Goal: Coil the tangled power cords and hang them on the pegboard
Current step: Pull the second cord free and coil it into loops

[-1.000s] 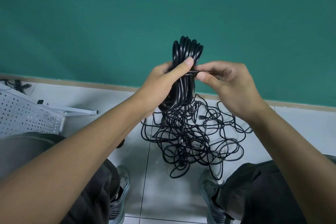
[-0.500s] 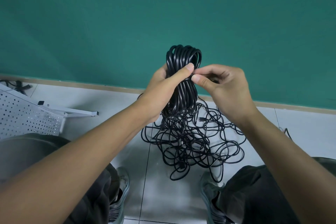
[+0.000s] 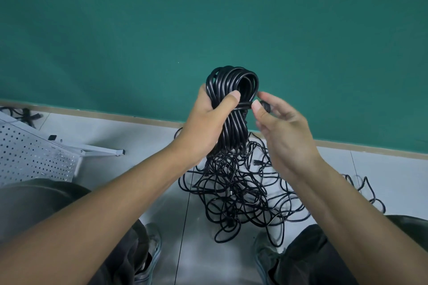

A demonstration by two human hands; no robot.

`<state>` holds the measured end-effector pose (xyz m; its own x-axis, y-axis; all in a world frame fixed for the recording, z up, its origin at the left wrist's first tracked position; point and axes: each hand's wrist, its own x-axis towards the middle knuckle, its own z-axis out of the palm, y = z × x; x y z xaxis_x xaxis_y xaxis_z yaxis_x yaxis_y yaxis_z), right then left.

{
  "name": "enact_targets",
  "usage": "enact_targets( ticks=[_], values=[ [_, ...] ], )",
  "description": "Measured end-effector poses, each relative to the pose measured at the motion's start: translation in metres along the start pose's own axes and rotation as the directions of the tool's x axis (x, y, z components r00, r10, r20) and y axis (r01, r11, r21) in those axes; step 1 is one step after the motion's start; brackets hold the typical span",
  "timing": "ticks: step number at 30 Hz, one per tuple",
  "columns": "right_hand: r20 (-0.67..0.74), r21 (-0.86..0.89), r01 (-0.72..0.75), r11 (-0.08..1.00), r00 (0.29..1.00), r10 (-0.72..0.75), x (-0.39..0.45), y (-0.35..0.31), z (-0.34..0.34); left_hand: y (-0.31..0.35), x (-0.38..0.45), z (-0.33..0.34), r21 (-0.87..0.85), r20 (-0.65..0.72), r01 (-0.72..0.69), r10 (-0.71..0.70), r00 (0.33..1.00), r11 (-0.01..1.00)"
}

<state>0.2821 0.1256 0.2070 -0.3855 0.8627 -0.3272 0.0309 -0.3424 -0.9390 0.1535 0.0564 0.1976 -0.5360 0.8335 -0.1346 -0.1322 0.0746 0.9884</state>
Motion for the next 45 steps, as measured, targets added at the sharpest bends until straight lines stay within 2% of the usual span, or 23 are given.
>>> enact_targets(
  ticks=[3,5,8,13,20,27,30,32,35,38,41,45],
  values=[
    [0.009,0.220,-0.216,0.951,0.976,0.219,0.000,-0.001,0.003,-0.003,0.000,0.001,0.009,-0.001,-0.002,0.002,1.000,1.000],
    [0.017,0.242,-0.286,0.927,0.957,0.291,0.002,-0.003,0.002,-0.004,-0.001,0.002,0.017,0.010,-0.007,0.007,1.000,1.000],
    [0.103,0.203,-0.316,0.927,0.948,0.301,0.001,-0.003,0.003,-0.005,-0.003,0.004,0.005,0.041,-0.014,0.013,0.999,1.000],
    [0.069,0.058,-0.195,0.979,0.979,0.191,-0.001,0.000,0.004,-0.004,-0.006,0.005,-0.019,0.061,-0.023,0.024,0.998,1.000],
    [-0.033,-0.036,-0.116,0.993,0.993,0.115,-0.006,0.007,0.015,-0.002,-0.008,0.006,-0.077,0.026,0.011,-0.009,1.000,0.997],
    [-0.034,-0.140,-0.139,0.980,0.990,0.135,-0.009,0.014,0.022,-0.005,-0.005,0.001,-0.121,-0.032,0.043,-0.047,0.998,0.992],
    [-0.092,-0.164,-0.128,0.978,0.989,0.114,-0.010,0.014,0.022,-0.011,-0.004,0.002,-0.103,-0.027,0.086,-0.089,0.996,0.991],
    [-0.149,-0.182,-0.064,0.981,0.988,0.036,-0.010,0.015,0.023,-0.016,-0.003,0.004,-0.114,-0.050,0.139,-0.146,0.988,0.984],
    [-0.189,-0.261,0.104,0.960,0.969,-0.156,-0.011,0.018,0.026,-0.018,0.000,0.007,-0.125,-0.091,0.188,-0.200,0.976,0.974],
    [-0.178,-0.317,0.277,0.907,0.922,-0.343,-0.013,0.018,0.029,-0.015,0.002,0.006,-0.182,-0.008,0.169,-0.173,0.985,0.969],
    [-0.151,-0.240,0.309,0.920,0.925,-0.350,-0.011,0.015,0.029,-0.011,0.002,0.001,-0.216,0.005,0.148,-0.151,0.989,0.965],
    [-0.120,-0.022,0.223,0.975,0.967,-0.224,-0.004,0.008,0.024,-0.008,0.003,-0.005,-0.196,0.002,0.147,-0.149,0.989,0.970]
  ],
)
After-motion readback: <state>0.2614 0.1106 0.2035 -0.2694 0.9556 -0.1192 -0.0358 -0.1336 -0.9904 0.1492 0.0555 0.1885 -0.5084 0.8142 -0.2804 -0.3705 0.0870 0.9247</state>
